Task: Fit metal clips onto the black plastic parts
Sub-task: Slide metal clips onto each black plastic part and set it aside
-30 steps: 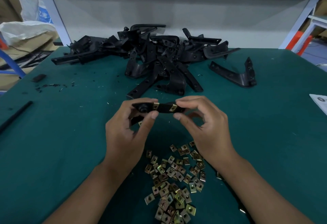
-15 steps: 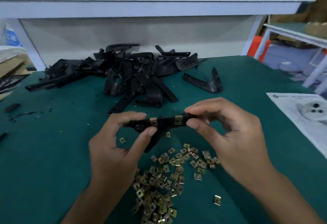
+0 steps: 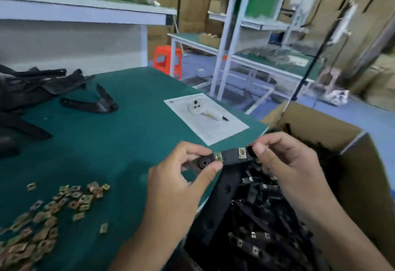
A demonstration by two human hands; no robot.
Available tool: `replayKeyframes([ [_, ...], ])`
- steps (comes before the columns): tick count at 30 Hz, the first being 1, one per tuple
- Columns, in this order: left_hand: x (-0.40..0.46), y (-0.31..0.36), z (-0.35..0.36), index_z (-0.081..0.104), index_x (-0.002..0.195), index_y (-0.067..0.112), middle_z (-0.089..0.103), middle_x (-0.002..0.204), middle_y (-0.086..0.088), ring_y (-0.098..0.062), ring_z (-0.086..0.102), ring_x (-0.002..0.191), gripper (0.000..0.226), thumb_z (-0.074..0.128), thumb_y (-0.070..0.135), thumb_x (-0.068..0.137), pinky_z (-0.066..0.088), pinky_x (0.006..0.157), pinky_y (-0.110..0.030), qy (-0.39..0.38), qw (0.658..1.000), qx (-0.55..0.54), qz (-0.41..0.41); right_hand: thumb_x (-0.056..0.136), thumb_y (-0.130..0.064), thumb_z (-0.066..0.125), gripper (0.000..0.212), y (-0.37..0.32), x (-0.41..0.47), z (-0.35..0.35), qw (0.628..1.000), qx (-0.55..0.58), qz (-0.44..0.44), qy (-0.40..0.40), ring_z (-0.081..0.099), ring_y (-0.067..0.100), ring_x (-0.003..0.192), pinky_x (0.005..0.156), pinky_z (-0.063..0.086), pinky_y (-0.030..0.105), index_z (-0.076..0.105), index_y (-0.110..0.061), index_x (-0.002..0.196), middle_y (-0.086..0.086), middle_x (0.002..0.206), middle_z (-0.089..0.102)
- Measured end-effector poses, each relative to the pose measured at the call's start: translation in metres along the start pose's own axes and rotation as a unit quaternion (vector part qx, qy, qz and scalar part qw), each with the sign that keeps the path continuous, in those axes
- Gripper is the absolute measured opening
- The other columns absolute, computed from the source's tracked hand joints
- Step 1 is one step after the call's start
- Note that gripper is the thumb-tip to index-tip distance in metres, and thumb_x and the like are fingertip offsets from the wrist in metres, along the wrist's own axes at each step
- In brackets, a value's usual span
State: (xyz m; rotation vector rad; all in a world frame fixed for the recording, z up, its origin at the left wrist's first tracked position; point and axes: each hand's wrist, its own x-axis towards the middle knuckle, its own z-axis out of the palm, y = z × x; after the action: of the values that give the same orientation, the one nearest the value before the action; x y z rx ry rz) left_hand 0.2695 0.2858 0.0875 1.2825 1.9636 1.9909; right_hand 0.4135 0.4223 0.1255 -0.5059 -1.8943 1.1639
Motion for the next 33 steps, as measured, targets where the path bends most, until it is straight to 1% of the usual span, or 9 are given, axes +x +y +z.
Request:
replayKeyframes([
  [4, -0.018, -0.021, 0.075, 0.063, 0.092, 0.031, 0.069, 0.084, 0.015, -0.002, 0.064, 0.081, 0.019, 0.079, 0.035, 0.083, 0.052, 0.075, -0.025, -0.106, 0.992, 0.017, -0.059, 0.084, -0.044, 0.068, 0.014, 0.043, -0.021, -0.062, 0.989, -0.136, 0.053, 0.026, 0.054, 0.002, 0.061, 0.056, 0.040, 0.013, 0.071, -0.030, 0.083, -0.008, 0.068, 0.066],
  [9, -0.044, -0.042, 0.097, 0.033, 0.135, 0.044, 0.042, 0.140, 0.024, 0.003, 0.039, 0.129, 0.051, 0.059, 0.056, 0.093, 0.036, 0.104, -0.023, -0.309, 0.938, 0.151, -0.046, 0.090, -0.033, 0.075, 0.015, 0.104, -0.058, -0.092, 0.919, -0.349, 0.182, -0.008, 0.062, 0.002, 0.076, 0.064, 0.043, 0.005, 0.063, -0.036, 0.098, -0.014, 0.093, 0.065],
  [13, -0.033, -0.042, 0.037, 0.039, 0.132, 0.040, 0.053, 0.129, 0.025, 0.000, 0.046, 0.123, 0.044, 0.054, 0.052, 0.092, 0.036, 0.106, -0.023, -0.199, 0.966, 0.163, -0.014, 0.083, -0.036, 0.078, 0.021, 0.116, -0.070, -0.075, 0.918, -0.369, 0.144, -0.033, 0.061, -0.011, 0.081, 0.068, 0.039, -0.001, 0.062, -0.044, 0.094, -0.019, 0.089, 0.067],
  [18, -0.031, -0.057, -0.099, 0.042, 0.130, 0.044, 0.056, 0.121, 0.030, 0.009, 0.048, 0.118, 0.043, 0.047, 0.060, 0.091, 0.036, 0.100, -0.015, -0.049, 0.961, 0.261, -0.076, 0.083, -0.072, 0.061, 0.034, 0.122, -0.052, 0.005, 0.947, -0.284, 0.074, -0.129, 0.067, -0.001, 0.083, 0.070, 0.054, 0.033, 0.067, -0.048, 0.107, -0.024, 0.097, 0.067],
  [20, -0.031, -0.067, -0.158, 0.039, 0.126, 0.052, 0.054, 0.119, 0.034, 0.012, 0.047, 0.117, 0.035, 0.050, 0.059, 0.094, 0.037, 0.090, -0.012, 0.012, 0.948, 0.288, -0.135, 0.083, -0.077, 0.051, 0.033, 0.108, -0.040, 0.060, 0.942, -0.269, 0.015, -0.198, 0.062, -0.008, 0.084, 0.068, 0.051, 0.024, 0.064, -0.056, 0.105, -0.029, 0.099, 0.063],
  [23, -0.026, -0.088, -0.240, 0.044, 0.126, 0.044, 0.055, 0.121, 0.028, 0.008, 0.049, 0.112, 0.031, 0.057, 0.048, 0.098, 0.035, 0.084, -0.014, 0.114, 0.905, 0.355, -0.205, 0.090, -0.075, 0.042, 0.028, 0.066, -0.030, 0.146, 0.913, -0.257, -0.100, -0.300, 0.056, -0.018, 0.092, 0.073, 0.044, 0.005, 0.058, -0.057, 0.105, -0.036, 0.107, 0.057],
  [27, -0.015, -0.124, -0.320, 0.050, 0.129, 0.023, 0.052, 0.128, 0.002, -0.022, 0.045, 0.121, 0.040, 0.063, 0.041, 0.096, 0.040, 0.099, -0.035, 0.207, 0.814, 0.457, -0.292, 0.084, -0.084, 0.016, 0.039, 0.038, -0.022, 0.230, 0.839, -0.256, -0.183, -0.444, 0.038, -0.015, 0.115, 0.097, 0.041, 0.014, 0.036, -0.066, 0.113, -0.045, 0.123, 0.028],
  [30, -0.006, -0.145, -0.352, 0.050, 0.133, 0.019, 0.055, 0.131, -0.006, -0.029, 0.045, 0.122, 0.049, 0.065, 0.045, 0.094, 0.037, 0.105, -0.041, 0.181, 0.764, 0.518, -0.339, 0.084, -0.079, 0.035, 0.044, 0.028, -0.013, 0.271, 0.812, -0.250, -0.191, -0.492, 0.029, -0.014, 0.113, 0.095, 0.034, 0.009, 0.040, -0.061, 0.124, -0.041, 0.118, 0.026],
  [33, 0.000, -0.157, -0.367, 0.055, 0.131, 0.025, 0.062, 0.127, -0.002, -0.028, 0.053, 0.119, 0.043, 0.065, 0.045, 0.094, 0.044, 0.100, -0.042, 0.151, 0.743, 0.551, -0.350, 0.087, -0.070, 0.058, 0.041, 0.021, -0.004, 0.295, 0.784, -0.237, -0.167, -0.549, 0.037, -0.011, 0.113, 0.097, 0.040, 0.019, 0.047, -0.057, 0.125, -0.038, 0.115, 0.033],
])
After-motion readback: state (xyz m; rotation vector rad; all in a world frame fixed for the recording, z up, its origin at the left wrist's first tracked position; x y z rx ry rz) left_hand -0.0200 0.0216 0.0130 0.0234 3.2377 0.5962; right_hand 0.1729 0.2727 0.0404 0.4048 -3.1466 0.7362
